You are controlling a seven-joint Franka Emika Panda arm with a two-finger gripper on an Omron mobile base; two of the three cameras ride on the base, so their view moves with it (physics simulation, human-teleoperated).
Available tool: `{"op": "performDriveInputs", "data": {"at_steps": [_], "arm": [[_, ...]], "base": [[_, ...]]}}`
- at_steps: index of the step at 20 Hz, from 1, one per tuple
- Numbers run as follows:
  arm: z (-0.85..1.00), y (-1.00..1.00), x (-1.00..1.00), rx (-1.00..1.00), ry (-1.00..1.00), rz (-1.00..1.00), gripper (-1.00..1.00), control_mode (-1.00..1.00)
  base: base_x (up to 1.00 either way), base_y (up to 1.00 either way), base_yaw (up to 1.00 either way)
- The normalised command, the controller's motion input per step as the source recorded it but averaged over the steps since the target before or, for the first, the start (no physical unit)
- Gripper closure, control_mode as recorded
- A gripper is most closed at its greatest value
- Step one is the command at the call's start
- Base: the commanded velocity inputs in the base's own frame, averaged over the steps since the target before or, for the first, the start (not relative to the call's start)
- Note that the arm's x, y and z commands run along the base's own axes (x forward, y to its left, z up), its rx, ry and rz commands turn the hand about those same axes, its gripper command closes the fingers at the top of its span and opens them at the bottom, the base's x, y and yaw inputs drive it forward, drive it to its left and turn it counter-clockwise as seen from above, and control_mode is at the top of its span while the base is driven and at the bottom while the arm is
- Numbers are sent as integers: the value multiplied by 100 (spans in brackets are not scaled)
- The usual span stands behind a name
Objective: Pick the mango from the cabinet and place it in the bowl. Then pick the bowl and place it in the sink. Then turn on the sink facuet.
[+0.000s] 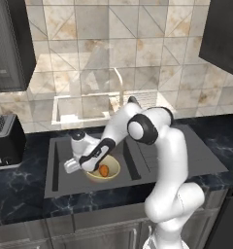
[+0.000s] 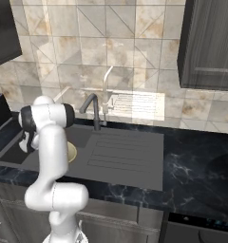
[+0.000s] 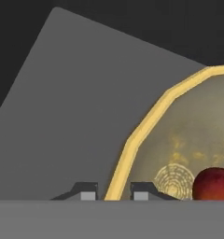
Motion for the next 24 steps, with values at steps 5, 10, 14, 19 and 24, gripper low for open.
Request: {"op": "performDriveInputs", "data": {"at_steps": [5, 10, 14, 19, 24], "arm": [[-18, 0, 43, 0, 5, 0, 100, -100], [-9, 0, 10, 0, 2, 0, -100, -100], [18, 0, -7, 0, 0, 0, -100, -100], [58, 0, -26, 0, 0, -3, -100, -100], [89, -2, -33, 2, 0, -5, -100, -100]], "base": [[0, 0, 0], [0, 0, 0], [0, 0, 0], [0, 0, 0], [0, 0, 0]]}}
